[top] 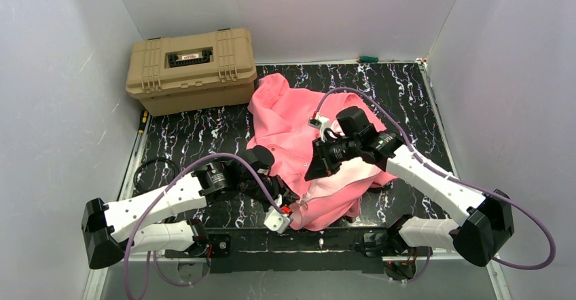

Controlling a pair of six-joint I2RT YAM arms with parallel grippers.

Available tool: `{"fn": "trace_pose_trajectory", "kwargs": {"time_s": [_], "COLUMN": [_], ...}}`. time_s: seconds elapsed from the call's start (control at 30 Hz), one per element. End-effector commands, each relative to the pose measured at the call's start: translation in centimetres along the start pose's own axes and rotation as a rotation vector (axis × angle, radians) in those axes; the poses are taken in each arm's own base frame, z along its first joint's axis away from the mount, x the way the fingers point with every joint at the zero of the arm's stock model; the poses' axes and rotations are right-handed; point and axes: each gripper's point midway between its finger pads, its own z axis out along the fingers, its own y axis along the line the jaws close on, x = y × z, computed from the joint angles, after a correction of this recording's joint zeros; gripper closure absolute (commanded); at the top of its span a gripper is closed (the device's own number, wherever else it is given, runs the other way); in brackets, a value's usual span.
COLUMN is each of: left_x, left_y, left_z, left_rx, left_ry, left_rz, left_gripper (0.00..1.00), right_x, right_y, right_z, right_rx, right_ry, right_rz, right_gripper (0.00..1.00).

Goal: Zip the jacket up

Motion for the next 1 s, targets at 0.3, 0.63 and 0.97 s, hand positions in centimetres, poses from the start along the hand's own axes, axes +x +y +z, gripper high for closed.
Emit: {"fn": "trace_pose_trajectory", "kwargs": {"time_s": [0.3,0.63,0.97], "left_x": [0.7,0.8,0.8], "left_y": [2.4,3.4,3.5], "left_z": [-0.8,-1.7,-2.0], "left_rx": [-0.153,-0.166,-0.165], "left_ry": [-0.028,-0.12,-0.127], "left_rz": [-0.455,-0.754,-0.775], "left_gripper": [1.0,1.0,1.0], "right_x": [-0.1,-0.5,-1.3], "right_y": [1.1,1.3,3.2], "right_z": [-6.1,-5.6,-3.5], "right_rx": [0.146,0.089,-0.116], "right_ry": [-0.304,-0.379,-0.434], "right_rz": [-0.219,-0.388,-0.371], "right_gripper": [0.19,0.27,0.42]}}
